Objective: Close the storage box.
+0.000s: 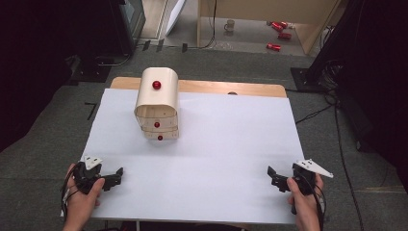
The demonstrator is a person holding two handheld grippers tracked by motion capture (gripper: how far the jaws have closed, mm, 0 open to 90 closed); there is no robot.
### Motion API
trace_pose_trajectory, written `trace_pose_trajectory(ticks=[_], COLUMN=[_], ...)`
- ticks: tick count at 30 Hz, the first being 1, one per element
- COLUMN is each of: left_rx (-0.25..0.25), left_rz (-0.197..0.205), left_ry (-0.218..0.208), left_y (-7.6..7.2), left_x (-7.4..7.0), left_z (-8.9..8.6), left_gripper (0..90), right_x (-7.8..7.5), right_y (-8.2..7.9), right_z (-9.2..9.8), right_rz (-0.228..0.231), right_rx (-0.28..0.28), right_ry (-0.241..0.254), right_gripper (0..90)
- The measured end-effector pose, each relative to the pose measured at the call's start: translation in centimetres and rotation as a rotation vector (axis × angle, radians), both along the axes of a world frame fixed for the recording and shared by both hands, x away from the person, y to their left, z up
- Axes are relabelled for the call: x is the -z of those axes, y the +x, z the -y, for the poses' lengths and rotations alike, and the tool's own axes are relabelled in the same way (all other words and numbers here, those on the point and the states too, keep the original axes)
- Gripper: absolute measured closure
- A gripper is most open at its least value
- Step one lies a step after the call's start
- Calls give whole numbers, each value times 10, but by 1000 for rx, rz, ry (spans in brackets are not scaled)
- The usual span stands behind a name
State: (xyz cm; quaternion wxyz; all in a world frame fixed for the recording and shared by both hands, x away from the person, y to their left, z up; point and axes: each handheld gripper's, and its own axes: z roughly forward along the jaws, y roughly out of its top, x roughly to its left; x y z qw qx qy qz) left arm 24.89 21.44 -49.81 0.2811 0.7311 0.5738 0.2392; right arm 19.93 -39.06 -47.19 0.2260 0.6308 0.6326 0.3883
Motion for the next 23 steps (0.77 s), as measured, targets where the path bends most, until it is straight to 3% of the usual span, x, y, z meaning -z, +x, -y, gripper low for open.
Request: trace_pose_trajectory(ticks=[2, 7, 10, 13, 16, 23], left_rx=[0, 0, 0, 0, 0, 0], left_rz=[0, 0, 0, 0, 0, 0], left_ry=[0, 0, 0, 0, 0, 0], left_y=[0, 0, 0, 0, 0, 0], left_x=[0, 0, 0, 0, 0, 0], left_z=[0, 0, 0, 0, 0, 0], left_gripper=[0, 0, 0, 0, 0, 0], right_x=[9, 20, 29, 31, 33, 33], right_y=[-2, -6, -6, -5, -4, -4], right_z=[12, 25, 24, 22, 15, 16], right_rz=[-33, -71, -103, -95, -100, -104], right_rx=[32, 40, 33, 28, 32, 33], right_ry=[-48, -47, -108, -141, -205, -191], right_gripper=[0, 0, 0, 0, 0, 0])
